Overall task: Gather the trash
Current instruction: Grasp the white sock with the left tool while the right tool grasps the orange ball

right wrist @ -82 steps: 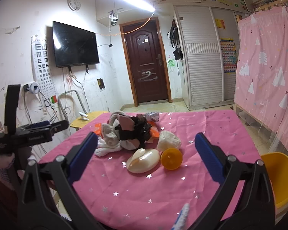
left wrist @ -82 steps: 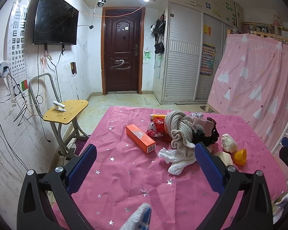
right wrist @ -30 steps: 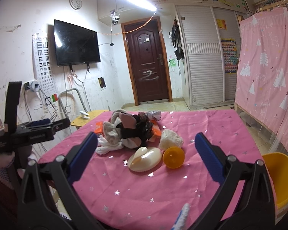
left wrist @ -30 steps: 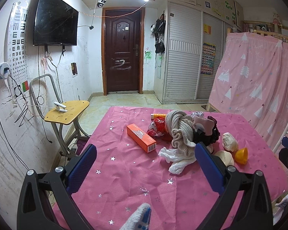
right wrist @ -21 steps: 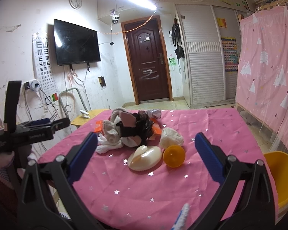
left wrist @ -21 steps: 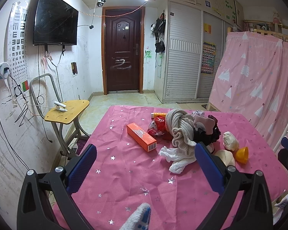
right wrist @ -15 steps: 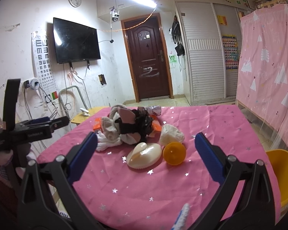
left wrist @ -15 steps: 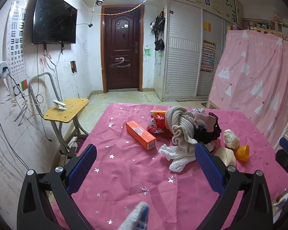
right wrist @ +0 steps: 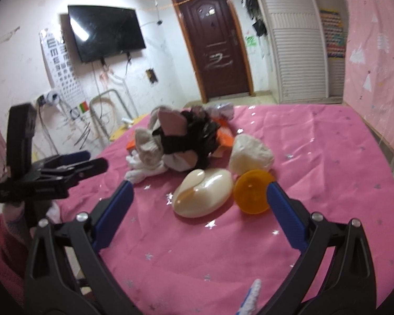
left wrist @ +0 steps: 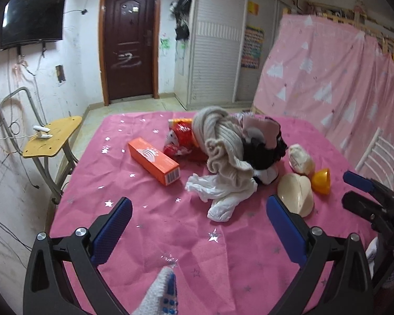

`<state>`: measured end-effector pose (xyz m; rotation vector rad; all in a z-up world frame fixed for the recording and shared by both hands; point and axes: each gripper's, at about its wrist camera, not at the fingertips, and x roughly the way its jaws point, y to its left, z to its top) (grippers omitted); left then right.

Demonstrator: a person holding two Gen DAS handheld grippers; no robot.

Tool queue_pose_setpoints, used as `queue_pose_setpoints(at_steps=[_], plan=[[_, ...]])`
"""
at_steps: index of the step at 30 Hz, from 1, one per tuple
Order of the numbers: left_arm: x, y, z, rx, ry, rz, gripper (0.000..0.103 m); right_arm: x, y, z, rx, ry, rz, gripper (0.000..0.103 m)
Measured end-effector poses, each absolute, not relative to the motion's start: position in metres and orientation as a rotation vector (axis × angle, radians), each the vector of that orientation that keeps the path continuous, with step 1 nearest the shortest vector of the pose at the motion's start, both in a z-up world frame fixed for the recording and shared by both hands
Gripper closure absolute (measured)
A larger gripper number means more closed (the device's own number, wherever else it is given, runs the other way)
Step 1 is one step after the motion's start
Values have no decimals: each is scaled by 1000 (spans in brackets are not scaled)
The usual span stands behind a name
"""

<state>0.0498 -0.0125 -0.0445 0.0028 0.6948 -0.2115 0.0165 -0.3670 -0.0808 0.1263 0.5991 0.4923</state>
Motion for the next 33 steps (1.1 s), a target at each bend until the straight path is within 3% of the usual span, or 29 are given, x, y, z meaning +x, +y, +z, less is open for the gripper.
queue_pose_setpoints(at_steps=[10, 16, 19, 23, 28, 30, 33], plan=[[82, -43, -54, 89, 785, -309, 14, 31, -373, -84, 79, 637, 410, 6], [105, -67, -64, 178, 886, -343, 21, 48, -383, -94, 72, 711, 374, 6], [116, -76, -67, 220, 911, -356, 33, 55, -382, -96, 59, 743, 380, 6], [123, -79, -71, 247, 928, -375, 56, 61, -382, -97, 44, 785, 380, 6], [120, -88, -72, 283, 891, -411, 71, 73, -385, -98, 53, 838, 382, 6], [113, -84, -70, 272, 883, -447, 76, 77, -388, -101, 71, 857, 388, 18], [101, -80, -66, 255, 872, -484, 79, 84, -390, -103, 82, 876, 382, 24]])
